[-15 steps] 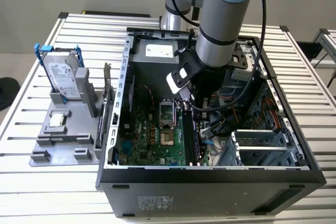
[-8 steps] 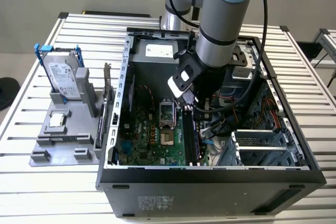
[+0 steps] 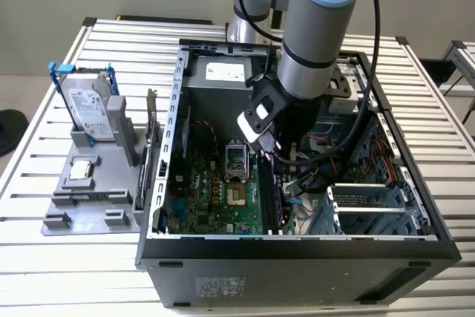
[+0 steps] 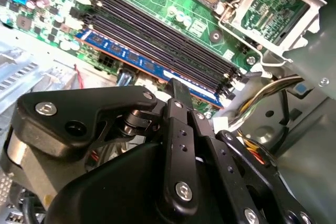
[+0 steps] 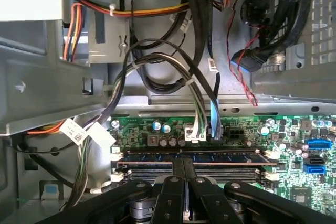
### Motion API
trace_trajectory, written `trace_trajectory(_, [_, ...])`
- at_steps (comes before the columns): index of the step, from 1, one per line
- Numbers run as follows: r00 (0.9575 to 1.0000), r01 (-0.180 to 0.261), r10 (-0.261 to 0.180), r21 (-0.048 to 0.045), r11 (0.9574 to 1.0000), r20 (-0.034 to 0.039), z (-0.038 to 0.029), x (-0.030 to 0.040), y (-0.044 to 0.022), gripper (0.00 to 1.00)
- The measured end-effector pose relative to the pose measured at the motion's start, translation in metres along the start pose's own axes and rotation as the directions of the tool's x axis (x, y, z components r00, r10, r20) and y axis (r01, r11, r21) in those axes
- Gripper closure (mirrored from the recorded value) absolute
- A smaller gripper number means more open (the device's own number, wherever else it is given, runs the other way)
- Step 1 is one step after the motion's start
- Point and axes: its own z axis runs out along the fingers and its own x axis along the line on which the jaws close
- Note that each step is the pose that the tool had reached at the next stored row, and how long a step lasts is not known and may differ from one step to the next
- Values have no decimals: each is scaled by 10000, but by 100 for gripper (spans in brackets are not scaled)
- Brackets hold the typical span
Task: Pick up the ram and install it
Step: 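Press down the ram until it locks into place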
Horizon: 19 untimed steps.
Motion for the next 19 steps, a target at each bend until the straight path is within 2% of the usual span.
trace_trajectory(5, [10000,-2,2,16,10000,0,0,-54,2,100])
trace_trajectory(19, [10000,0,0,42,10000,0,23,-65,3,100])
